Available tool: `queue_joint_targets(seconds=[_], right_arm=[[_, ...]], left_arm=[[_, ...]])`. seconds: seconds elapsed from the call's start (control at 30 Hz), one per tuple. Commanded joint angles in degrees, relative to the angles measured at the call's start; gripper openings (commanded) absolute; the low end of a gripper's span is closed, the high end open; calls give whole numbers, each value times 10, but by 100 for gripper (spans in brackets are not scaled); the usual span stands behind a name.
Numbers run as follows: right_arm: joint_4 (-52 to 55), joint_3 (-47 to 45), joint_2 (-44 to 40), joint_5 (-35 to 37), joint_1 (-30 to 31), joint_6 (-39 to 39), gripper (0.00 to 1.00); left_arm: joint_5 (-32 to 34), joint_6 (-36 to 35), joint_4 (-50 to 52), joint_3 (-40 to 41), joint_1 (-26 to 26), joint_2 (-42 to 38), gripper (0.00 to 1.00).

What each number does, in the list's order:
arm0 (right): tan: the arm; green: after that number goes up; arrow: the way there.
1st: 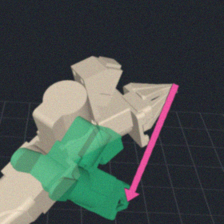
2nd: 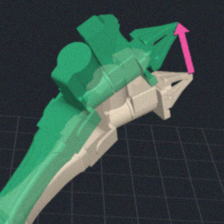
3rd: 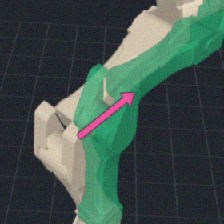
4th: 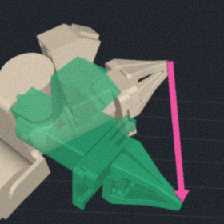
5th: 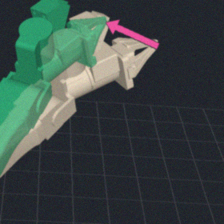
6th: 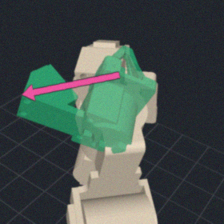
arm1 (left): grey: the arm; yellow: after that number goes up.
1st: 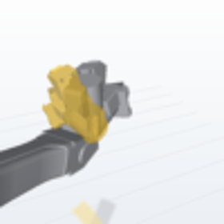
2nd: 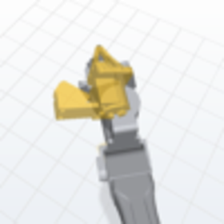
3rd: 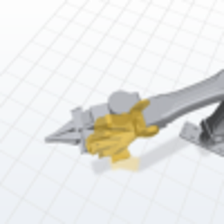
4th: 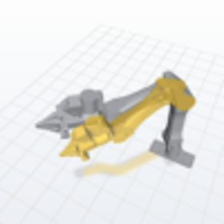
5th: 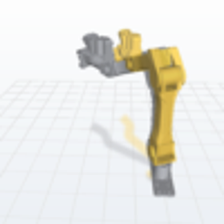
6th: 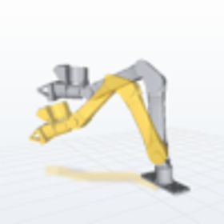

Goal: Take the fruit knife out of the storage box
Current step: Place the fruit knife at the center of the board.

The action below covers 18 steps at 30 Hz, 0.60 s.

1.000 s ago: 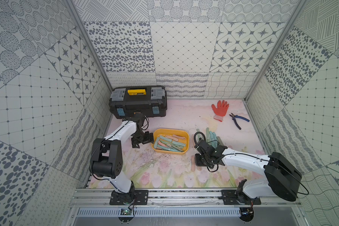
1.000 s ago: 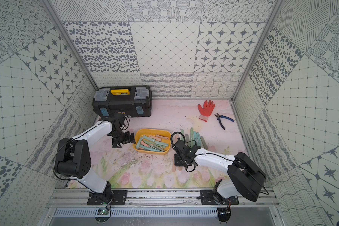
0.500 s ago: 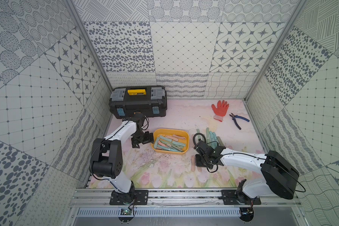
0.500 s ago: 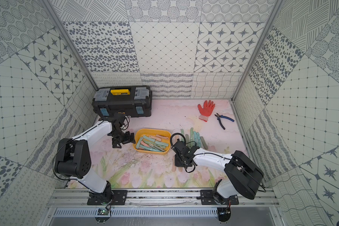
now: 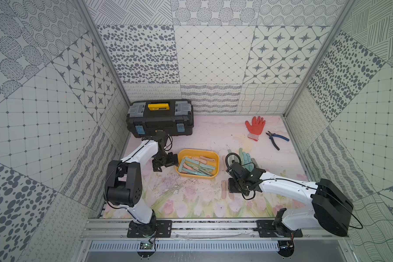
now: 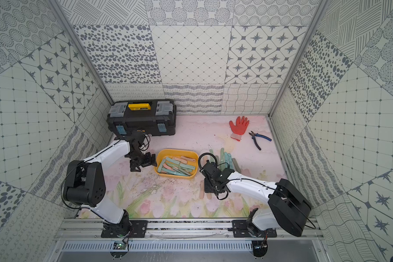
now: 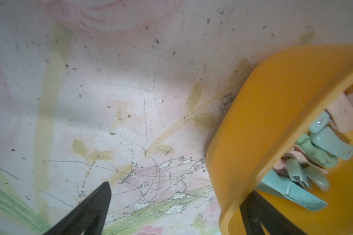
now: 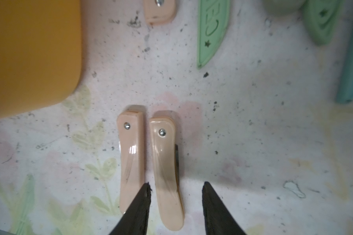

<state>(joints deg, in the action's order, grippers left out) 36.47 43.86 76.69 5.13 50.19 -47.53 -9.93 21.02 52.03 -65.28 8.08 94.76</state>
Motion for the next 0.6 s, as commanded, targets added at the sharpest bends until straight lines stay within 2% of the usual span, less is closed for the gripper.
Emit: queue_joint_targets(seconds=[0.0,0.13,0.27,0.4,0.57], right_arm=[[32,58,-41,50,4,24,50],[31,110,-46,80,4,131,70],[-17,156,-21,42,1,290,87],[-3,233,56,-32,-6,430,91],[5,314,151,-41,-8,528,98]], left_arm=[[7,8,21,-7,-1,-4,96],[8,7,21,-7,-1,-5,96],[8,6,22,-7,-1,-6,96],[9,6,21,-7,-1,-7,96],[10,6,21,-7,-1,-6,96]])
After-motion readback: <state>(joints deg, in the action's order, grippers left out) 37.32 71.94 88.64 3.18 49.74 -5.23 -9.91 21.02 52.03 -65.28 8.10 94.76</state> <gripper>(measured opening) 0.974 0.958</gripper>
